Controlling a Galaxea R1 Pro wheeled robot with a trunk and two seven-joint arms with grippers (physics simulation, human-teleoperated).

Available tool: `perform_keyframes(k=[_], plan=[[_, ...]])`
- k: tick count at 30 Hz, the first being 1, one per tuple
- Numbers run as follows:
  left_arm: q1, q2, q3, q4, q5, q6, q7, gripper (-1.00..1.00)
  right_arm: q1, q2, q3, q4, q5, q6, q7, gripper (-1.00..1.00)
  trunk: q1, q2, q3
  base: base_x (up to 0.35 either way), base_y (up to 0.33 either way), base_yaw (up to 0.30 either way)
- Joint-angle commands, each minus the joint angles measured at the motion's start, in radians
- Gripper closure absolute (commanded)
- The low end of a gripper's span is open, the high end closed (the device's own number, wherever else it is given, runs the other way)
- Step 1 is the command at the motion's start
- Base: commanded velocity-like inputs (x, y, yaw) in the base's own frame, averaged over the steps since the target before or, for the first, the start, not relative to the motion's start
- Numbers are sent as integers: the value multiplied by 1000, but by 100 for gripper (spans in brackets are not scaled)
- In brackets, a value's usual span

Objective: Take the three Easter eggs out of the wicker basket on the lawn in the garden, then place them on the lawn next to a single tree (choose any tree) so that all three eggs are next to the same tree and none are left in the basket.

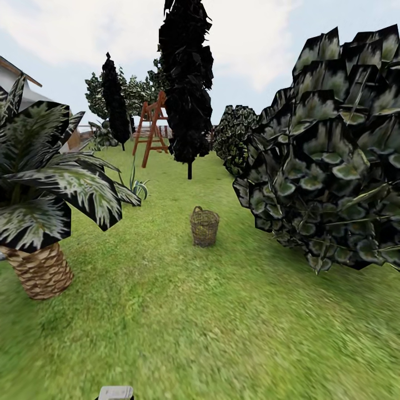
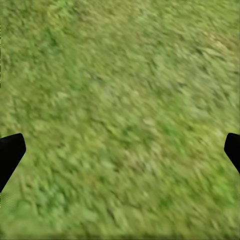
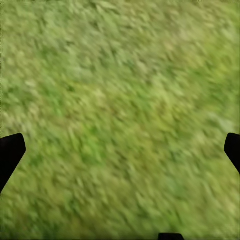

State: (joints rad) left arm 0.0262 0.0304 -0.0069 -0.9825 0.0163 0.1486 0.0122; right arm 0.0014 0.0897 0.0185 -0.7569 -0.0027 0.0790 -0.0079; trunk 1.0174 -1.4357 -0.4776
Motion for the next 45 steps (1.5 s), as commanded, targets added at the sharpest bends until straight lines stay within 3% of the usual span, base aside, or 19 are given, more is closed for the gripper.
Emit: perform_keyframes(k=[1,43,45], plan=[[0,0,0,-2,1,8,1,-100,0,0,0,-2,0,5,-1,-100,-4,7,2,0,0,0],[0,0,-1,54,2,2,2,-100,0,2,-6,7,-3,4,-4,-100,-165,301,134,0,0,0],[0,0,-1,54,2,1,2,-100,0,2,-6,8,-3,4,-3,-100,-165,301,134,0,0,0]])
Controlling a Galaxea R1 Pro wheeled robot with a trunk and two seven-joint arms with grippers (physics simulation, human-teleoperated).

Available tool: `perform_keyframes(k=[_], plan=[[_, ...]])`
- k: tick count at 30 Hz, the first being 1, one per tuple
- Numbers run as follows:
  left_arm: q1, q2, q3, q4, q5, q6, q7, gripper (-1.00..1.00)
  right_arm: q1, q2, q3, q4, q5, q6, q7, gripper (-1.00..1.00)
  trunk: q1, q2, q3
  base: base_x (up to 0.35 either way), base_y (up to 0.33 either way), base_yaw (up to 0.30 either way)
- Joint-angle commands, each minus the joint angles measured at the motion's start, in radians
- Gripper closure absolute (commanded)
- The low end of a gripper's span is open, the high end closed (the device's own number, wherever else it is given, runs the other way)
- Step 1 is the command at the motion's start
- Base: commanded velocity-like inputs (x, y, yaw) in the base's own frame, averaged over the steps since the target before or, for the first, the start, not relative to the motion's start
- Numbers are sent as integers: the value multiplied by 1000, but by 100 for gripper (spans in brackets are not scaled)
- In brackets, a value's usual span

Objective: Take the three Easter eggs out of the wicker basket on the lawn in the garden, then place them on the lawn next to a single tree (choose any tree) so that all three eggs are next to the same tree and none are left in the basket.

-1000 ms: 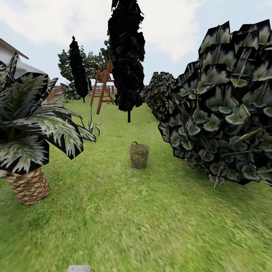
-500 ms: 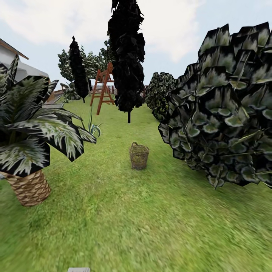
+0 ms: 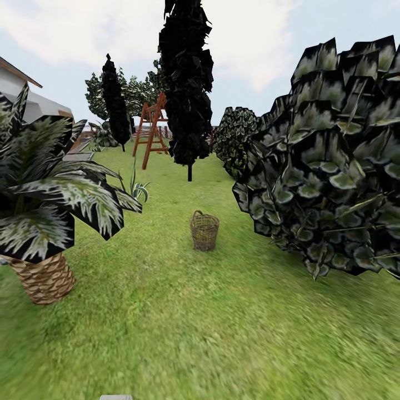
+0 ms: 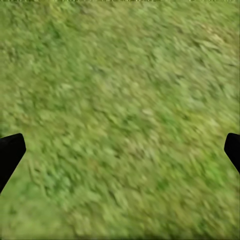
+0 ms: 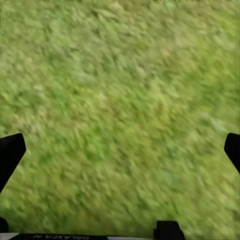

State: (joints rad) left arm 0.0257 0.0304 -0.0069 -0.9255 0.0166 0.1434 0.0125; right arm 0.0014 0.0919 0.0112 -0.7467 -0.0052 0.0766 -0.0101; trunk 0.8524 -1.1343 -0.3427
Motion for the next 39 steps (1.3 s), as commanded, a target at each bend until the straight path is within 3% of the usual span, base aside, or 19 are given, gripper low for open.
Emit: perform_keyframes(k=[1,9,27,39], plan=[[0,0,-1,-3,2,6,1,-100,0,0,1,-2,-1,6,-1,-100,0,-1,-1,0,0,0],[1,1,-3,-4,4,-9,1,-100,0,0,1,3,-1,6,-2,-100,0,-1,1,35,0,-44],[0,2,-4,-3,0,-14,1,-100,0,6,3,5,0,6,-2,-100,0,-1,2,233,0,-15],[0,2,-4,-3,-1,-15,1,-100,0,6,3,6,1,6,-2,-100,0,-1,2,288,0,158]])
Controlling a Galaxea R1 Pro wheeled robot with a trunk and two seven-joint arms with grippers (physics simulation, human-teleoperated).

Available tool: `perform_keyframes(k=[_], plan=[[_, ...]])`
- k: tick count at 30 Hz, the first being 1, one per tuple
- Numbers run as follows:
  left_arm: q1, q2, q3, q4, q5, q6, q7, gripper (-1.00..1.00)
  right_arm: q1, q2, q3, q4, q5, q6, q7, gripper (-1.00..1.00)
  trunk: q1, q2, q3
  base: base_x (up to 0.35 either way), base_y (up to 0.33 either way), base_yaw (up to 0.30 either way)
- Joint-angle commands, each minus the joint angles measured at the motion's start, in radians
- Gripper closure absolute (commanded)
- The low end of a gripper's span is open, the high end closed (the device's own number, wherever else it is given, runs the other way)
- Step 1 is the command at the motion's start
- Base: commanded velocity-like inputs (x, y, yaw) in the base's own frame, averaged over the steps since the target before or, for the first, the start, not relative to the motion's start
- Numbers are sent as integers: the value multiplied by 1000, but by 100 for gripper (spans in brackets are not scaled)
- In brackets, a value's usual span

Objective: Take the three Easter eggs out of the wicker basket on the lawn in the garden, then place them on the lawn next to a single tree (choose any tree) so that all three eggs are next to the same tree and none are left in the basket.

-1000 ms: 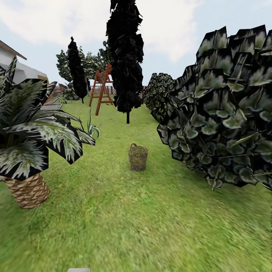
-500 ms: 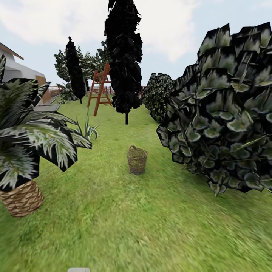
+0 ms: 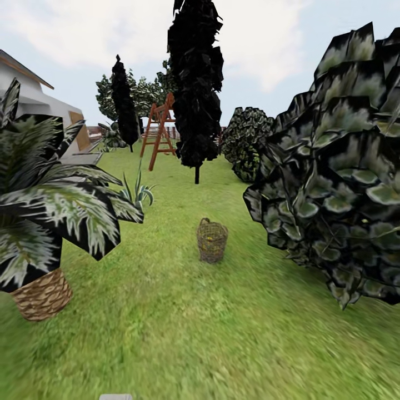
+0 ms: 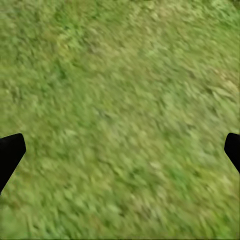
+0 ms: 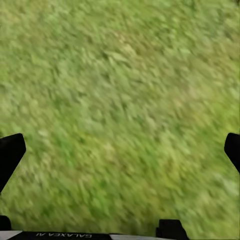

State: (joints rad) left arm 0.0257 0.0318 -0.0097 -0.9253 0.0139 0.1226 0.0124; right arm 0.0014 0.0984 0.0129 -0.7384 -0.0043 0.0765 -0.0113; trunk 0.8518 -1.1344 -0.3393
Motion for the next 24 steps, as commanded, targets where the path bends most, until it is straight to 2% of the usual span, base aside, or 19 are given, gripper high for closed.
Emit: perform_keyframes(k=[1,24], plan=[[0,0,-1,-3,1,6,1,-100,0,0,1,-3,0,6,-1,-100,1,-1,-1,312,0,54],[0,0,-1,-3,-2,6,1,-100,0,0,4,14,0,-6,-1,-100,1,-1,-1,306,-21,7]])
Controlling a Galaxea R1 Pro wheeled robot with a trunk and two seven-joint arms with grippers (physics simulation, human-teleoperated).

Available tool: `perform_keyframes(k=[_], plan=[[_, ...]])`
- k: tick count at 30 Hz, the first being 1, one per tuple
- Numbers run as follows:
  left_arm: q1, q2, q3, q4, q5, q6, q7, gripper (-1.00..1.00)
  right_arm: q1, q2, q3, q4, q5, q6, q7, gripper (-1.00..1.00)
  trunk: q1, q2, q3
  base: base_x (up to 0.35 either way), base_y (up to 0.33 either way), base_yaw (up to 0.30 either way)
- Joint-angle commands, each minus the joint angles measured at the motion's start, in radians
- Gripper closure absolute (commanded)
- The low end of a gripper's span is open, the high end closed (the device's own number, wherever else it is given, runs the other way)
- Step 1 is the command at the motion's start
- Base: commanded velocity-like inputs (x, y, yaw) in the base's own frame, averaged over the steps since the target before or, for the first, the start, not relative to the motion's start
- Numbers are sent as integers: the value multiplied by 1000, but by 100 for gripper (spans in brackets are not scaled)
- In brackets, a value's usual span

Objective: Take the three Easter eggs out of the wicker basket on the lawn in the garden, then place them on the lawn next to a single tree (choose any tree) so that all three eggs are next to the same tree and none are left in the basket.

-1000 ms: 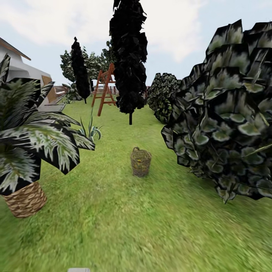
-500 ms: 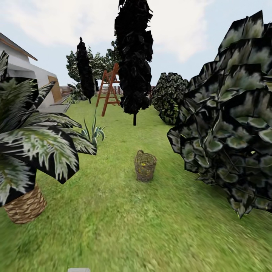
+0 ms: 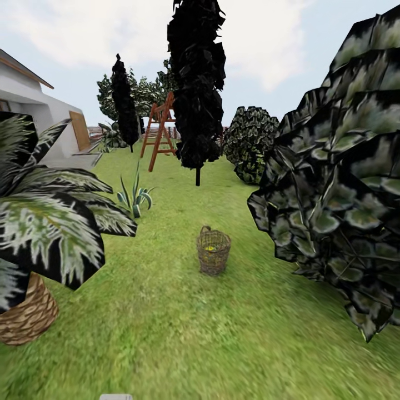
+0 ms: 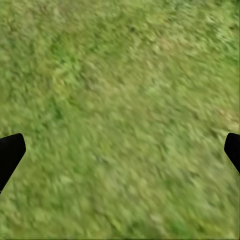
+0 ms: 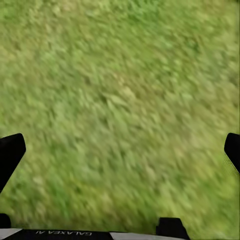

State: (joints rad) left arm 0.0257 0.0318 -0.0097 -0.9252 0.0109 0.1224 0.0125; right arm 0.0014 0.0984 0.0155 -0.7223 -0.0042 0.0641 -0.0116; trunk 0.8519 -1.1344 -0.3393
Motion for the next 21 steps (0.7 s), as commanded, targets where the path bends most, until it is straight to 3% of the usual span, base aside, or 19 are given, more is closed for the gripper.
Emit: perform_keyframes(k=[1,13,21], plan=[[0,0,-1,-3,1,6,1,-100,0,0,2,3,0,4,-2,-100,1,-1,-1,238,-90,0],[0,0,-1,-3,-2,6,1,-100,0,0,3,16,0,-26,-2,-100,1,-1,-1,175,-117,0],[0,0,-1,-2,-1,8,1,-100,0,0,4,17,1,-27,-1,-100,1,-1,-1,75,-71,0]])
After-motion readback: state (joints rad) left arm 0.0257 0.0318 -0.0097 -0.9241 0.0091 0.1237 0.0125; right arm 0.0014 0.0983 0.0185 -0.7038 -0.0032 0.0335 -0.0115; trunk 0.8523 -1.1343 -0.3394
